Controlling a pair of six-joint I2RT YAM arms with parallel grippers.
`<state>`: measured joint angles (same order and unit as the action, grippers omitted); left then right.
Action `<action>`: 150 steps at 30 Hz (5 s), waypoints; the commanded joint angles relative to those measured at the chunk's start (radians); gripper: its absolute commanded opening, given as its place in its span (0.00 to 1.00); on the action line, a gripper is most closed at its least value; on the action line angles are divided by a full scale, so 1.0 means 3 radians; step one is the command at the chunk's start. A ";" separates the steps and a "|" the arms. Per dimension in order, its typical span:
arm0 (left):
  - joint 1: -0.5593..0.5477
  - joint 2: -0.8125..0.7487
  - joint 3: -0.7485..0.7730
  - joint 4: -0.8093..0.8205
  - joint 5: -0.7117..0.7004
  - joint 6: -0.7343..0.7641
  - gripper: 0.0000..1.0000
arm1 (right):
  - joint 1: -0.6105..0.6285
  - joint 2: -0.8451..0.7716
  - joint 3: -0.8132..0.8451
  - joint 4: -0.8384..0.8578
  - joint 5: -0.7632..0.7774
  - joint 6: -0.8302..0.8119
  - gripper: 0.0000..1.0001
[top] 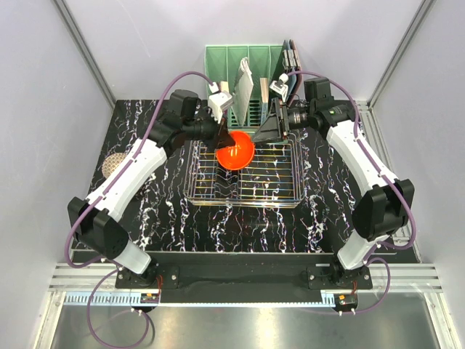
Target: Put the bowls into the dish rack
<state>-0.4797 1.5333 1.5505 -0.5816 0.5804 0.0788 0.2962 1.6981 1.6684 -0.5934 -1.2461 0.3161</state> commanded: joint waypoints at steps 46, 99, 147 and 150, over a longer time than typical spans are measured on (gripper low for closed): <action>-0.0211 -0.0259 -0.0029 0.0420 -0.0595 0.0223 0.00 | 0.0127 0.0005 -0.0377 0.0996 -0.0479 0.0685 0.87; 0.0893 -0.0979 -0.0376 0.0266 -0.1873 0.0156 0.99 | 0.0469 0.0153 0.0819 -0.1120 0.2738 -0.1374 0.00; 0.3568 -0.1603 -0.2075 0.0307 -0.0851 0.0428 0.99 | 0.2341 0.1114 0.0406 -0.0313 0.5596 -0.3671 0.00; 0.3588 -0.1603 -0.2085 0.0318 -0.0825 0.0443 0.99 | 0.2362 0.1166 0.0416 -0.0308 0.5606 -0.3697 0.02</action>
<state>0.5838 1.0687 0.9329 -0.5396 0.2943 0.1925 0.9962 2.0277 1.7485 -0.7296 0.4057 -0.7647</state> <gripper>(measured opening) 0.987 0.711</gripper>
